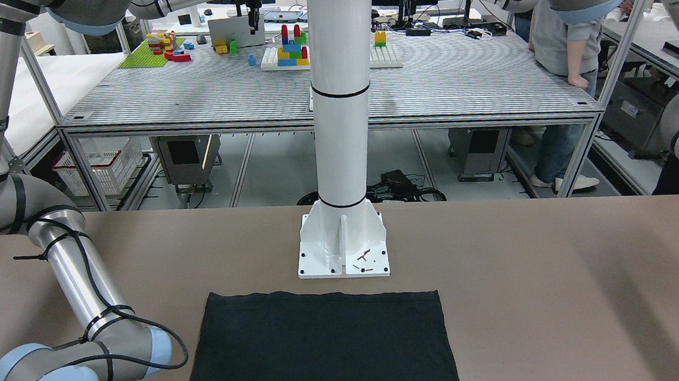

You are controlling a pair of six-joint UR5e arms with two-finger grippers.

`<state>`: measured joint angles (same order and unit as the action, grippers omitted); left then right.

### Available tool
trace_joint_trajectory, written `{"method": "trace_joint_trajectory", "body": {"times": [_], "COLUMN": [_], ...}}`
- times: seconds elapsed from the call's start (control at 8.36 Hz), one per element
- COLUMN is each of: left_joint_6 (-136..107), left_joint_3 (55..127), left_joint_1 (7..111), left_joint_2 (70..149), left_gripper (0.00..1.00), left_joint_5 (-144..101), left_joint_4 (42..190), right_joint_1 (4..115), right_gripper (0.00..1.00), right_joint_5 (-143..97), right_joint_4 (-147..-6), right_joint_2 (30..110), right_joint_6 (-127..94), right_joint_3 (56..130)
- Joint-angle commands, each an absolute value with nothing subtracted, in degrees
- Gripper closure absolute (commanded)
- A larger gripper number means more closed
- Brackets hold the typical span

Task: Fold clothes
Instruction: 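Move the right gripper over the shirt's sleeve nearest it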

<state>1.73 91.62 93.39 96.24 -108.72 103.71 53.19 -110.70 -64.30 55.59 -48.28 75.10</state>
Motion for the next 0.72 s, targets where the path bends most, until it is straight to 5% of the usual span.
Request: {"method": "trace_joint_trajectory", "body": {"times": [0.0,0.48,0.6], "left_joint_6": [0.2,-0.2,-0.2], "left_joint_3": [91.6,91.6,91.6], "left_joint_1": [93.3,92.3,92.2], "left_joint_2": [96.2,96.1,96.1], "left_gripper": [0.06,0.06,0.06], "left_joint_5": [-108.7,-108.6,-108.7], "left_joint_4": [103.8,103.8,103.7], "right_joint_1": [49.8,48.1,48.0], "right_gripper": [1.00,1.00,0.46], "right_joint_5": [-110.3,-110.0,-110.0], "right_joint_4": [-68.5,-68.5,-68.4], "right_joint_2": [48.5,47.6,47.8], "right_joint_6": [-53.9,-55.3,-55.4], "right_joint_3": [74.2,72.4,72.7]}}
